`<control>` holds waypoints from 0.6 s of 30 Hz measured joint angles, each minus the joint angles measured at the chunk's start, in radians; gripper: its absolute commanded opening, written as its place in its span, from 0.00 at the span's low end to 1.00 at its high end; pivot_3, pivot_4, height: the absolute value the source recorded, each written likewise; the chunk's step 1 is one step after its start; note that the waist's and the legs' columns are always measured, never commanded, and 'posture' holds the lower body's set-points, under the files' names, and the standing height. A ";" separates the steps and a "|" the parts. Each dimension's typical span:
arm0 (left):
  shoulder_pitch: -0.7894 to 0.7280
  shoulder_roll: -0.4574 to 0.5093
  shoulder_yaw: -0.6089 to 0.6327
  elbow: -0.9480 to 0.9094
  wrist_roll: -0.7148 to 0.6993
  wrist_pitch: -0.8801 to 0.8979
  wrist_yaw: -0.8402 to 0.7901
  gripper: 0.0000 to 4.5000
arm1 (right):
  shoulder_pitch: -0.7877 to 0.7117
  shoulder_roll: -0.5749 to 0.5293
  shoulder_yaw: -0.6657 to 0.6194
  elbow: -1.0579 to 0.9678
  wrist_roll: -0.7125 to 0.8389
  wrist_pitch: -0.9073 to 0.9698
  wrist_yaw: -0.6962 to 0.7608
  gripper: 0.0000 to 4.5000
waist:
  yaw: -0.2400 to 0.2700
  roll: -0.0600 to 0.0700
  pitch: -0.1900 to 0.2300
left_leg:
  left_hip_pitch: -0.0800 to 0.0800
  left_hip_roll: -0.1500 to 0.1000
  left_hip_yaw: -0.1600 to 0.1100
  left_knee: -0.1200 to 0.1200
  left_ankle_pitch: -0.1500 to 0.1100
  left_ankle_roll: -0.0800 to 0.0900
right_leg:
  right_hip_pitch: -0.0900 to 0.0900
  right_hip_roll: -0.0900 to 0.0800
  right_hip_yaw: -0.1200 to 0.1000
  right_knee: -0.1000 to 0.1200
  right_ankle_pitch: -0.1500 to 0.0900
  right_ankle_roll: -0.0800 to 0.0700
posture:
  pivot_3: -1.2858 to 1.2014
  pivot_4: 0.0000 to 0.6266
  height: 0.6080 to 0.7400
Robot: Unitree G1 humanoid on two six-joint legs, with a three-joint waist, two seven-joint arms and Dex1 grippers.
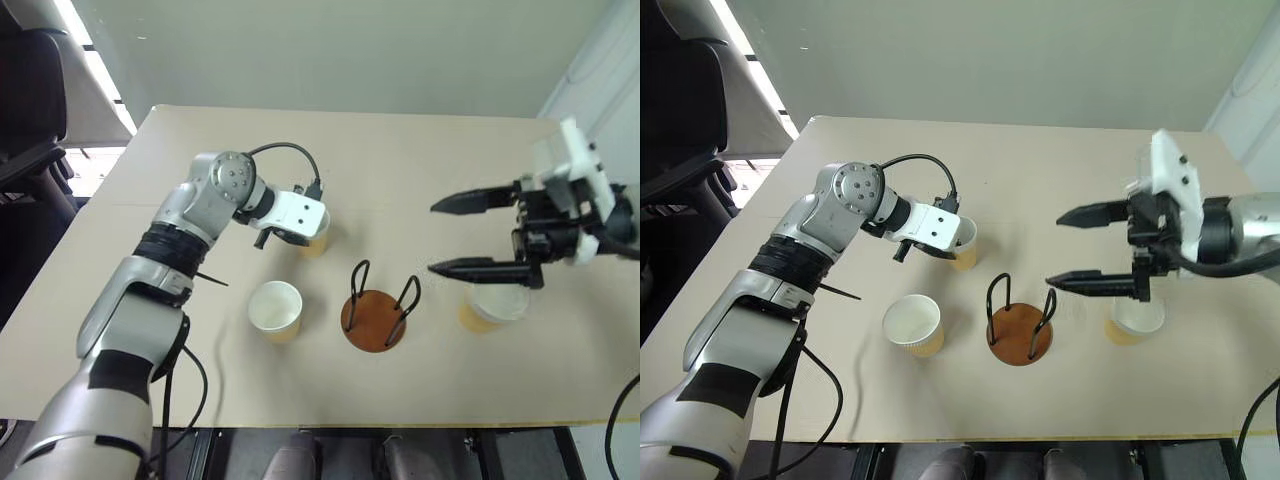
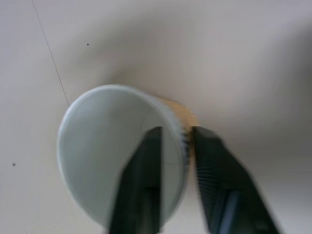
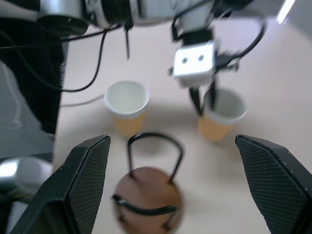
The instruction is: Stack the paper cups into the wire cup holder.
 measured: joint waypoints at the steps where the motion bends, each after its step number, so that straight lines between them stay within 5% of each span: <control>1: -0.001 0.000 0.000 0.000 -0.002 0.006 -0.004 0.01 | -0.005 0.000 0.000 0.006 -0.007 -0.006 0.004 0.94 | 0.000 0.000 0.000 | 0.000 0.000 0.000 0.001 0.000 0.000 | 0.000 0.000 0.000 0.001 0.000 0.000 | 0.52 0.24 1.00; 18: -0.005 0.020 0.035 -0.090 -0.095 0.109 -0.129 0.01 | 0.002 0.004 0.000 0.030 -0.044 -0.032 0.036 0.94 | -0.001 0.000 0.000 | 0.000 0.000 0.000 0.008 -0.001 0.001 | -0.001 0.000 0.000 0.003 0.000 0.000 | 0.52 0.24 1.00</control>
